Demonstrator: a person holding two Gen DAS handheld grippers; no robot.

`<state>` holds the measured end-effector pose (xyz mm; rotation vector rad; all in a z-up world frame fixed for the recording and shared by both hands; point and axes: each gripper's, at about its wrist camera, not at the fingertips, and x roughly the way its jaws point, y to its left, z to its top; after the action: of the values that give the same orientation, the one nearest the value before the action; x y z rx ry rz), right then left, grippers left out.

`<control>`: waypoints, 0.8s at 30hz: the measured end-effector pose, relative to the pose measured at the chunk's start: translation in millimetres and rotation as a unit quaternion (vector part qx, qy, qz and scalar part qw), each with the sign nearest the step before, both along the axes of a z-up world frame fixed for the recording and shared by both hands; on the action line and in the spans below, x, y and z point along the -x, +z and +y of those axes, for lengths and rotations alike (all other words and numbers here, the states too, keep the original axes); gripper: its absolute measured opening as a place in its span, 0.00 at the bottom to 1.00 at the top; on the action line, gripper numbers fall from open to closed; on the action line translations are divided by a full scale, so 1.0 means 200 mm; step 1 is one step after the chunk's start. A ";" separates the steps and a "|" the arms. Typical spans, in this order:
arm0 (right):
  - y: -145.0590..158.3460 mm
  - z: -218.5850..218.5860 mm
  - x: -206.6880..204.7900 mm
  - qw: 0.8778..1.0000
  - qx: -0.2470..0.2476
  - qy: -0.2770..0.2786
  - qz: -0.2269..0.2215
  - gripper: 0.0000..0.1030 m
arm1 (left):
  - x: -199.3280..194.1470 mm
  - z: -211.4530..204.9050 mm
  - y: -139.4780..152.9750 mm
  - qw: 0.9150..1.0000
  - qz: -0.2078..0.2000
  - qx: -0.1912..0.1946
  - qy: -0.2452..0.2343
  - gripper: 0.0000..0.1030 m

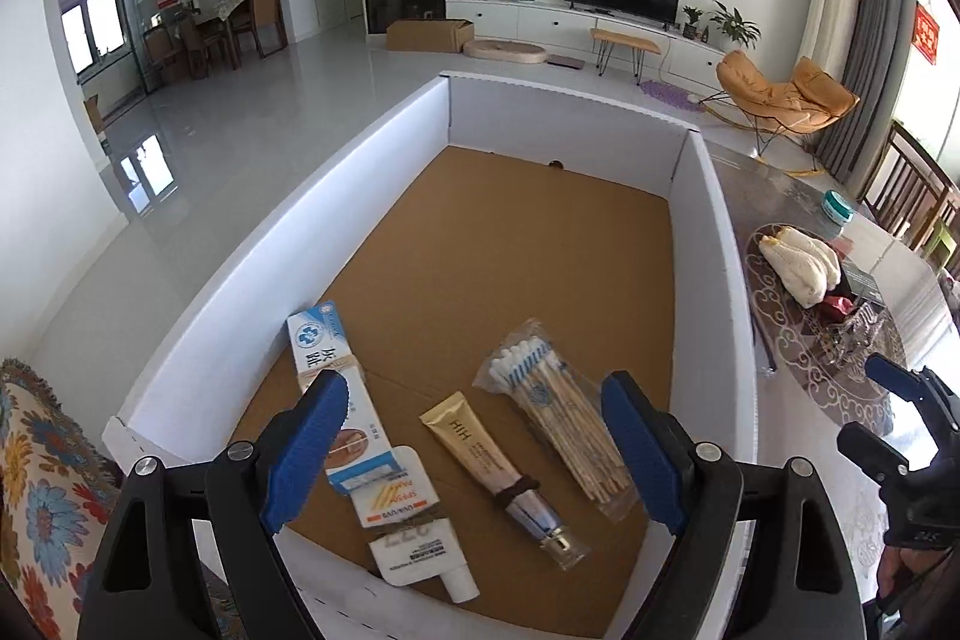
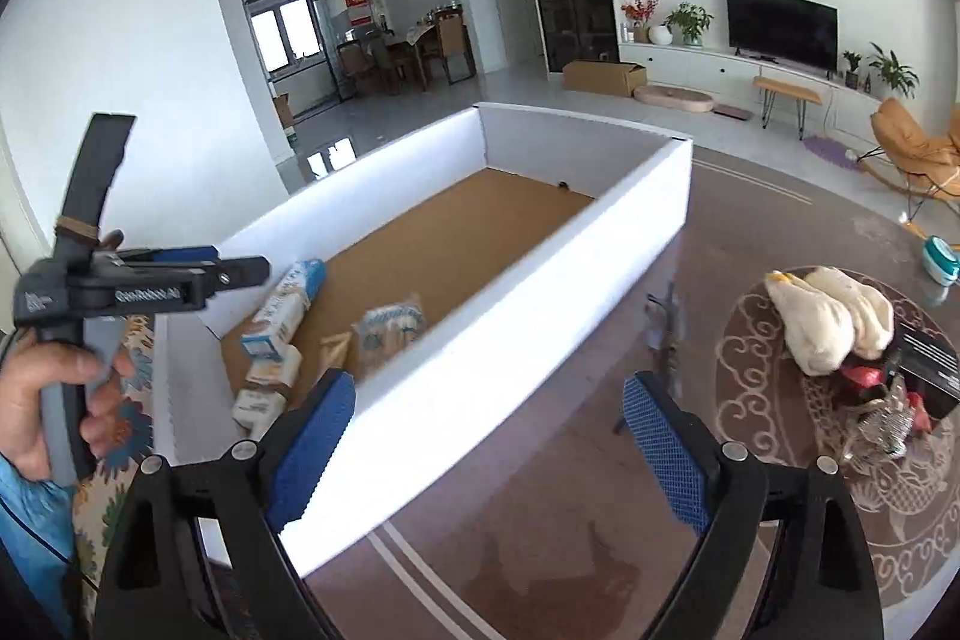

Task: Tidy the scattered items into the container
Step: 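Withdraw both tools from the box back toward the table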

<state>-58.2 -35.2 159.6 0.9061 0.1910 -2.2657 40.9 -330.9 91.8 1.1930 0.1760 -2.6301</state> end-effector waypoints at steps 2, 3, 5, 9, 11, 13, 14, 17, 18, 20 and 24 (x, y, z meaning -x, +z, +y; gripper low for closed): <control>-0.10 0.24 0.01 0.999 -0.033 -0.034 0.000 0.89 | -0.02 0.17 0.07 0.999 0.008 -0.001 -0.041 0.85; -0.14 0.36 0.02 0.998 -0.049 -0.049 -0.005 0.89 | -0.03 0.26 0.09 0.998 0.012 -0.003 -0.062 0.87; -0.21 0.58 0.03 0.994 -0.073 -0.080 -0.016 0.89 | -0.04 0.46 0.13 0.994 0.020 -0.008 -0.107 0.95; -0.29 0.94 0.02 0.985 -0.094 -0.136 -0.038 0.89 | -0.03 0.84 0.10 0.982 0.013 -0.002 -0.187 1.00; -0.30 1.06 0.01 0.982 -0.098 -0.155 -0.045 0.89 | 0.01 1.01 0.00 0.978 -0.004 0.025 -0.206 1.00; -0.32 1.15 -0.01 0.979 -0.103 -0.166 -0.053 0.89 | 0.05 1.14 -0.12 0.976 -0.025 0.060 -0.206 1.00; -0.32 1.18 -0.01 0.978 -0.107 -0.171 -0.055 0.89 | 0.08 1.20 -0.18 0.975 -0.034 0.076 -0.204 1.00; -0.36 1.24 -0.03 0.976 -0.104 -0.180 -0.067 0.89 | 0.15 1.31 -0.36 0.973 -0.051 0.112 -0.194 1.00; -0.37 1.26 -0.03 0.975 -0.099 -0.183 -0.073 0.89 | 0.17 1.34 -0.41 0.973 -0.060 0.119 -0.187 1.00; -0.36 1.27 -0.07 0.975 -0.088 -0.189 -0.070 0.89 | 0.20 1.37 -0.49 0.974 -0.072 0.117 -0.177 1.00; -0.36 1.27 -0.07 0.975 -0.081 -0.193 -0.069 0.90 | 0.24 1.37 -0.57 0.977 -0.082 0.104 -0.168 1.00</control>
<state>-43.5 218.8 88.5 1.2762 0.1489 -2.5556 -6.7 -56.7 -23.2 1.4650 -0.3543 -2.7189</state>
